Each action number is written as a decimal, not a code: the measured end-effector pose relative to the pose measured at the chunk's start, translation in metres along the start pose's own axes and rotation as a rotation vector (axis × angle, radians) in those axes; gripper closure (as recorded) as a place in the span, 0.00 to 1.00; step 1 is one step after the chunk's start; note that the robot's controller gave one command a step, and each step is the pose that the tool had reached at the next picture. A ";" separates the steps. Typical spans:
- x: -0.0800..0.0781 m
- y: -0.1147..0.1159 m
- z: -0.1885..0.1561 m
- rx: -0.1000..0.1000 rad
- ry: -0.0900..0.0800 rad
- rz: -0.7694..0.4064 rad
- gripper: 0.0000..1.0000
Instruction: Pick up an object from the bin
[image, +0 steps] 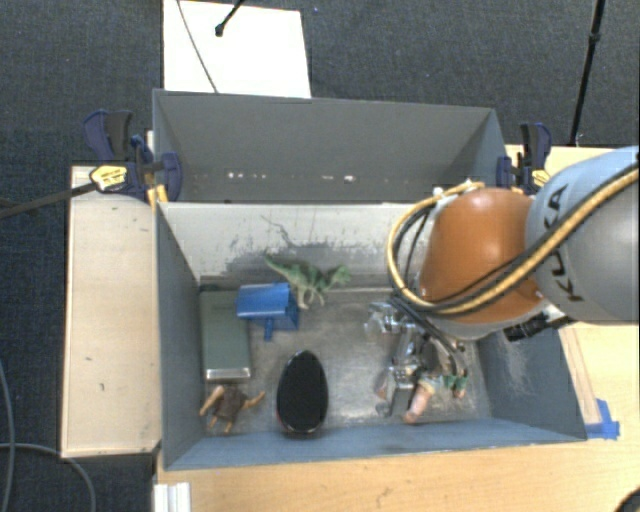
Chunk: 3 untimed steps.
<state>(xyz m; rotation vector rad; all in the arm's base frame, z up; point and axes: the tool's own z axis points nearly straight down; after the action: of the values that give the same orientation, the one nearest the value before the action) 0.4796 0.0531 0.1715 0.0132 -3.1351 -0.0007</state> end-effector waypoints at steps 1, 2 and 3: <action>-0.002 0.000 -0.004 0.000 -0.008 0.002 0.00; -0.018 -0.048 -0.029 -0.001 -0.008 0.074 0.00; -0.018 -0.078 -0.040 0.002 -0.011 0.048 0.00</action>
Offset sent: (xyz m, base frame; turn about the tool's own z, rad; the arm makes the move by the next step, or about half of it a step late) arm 0.0306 -0.0851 0.0457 0.1256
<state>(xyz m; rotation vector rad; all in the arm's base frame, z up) 0.4981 -0.0250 0.2118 -0.0622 -3.1460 0.0019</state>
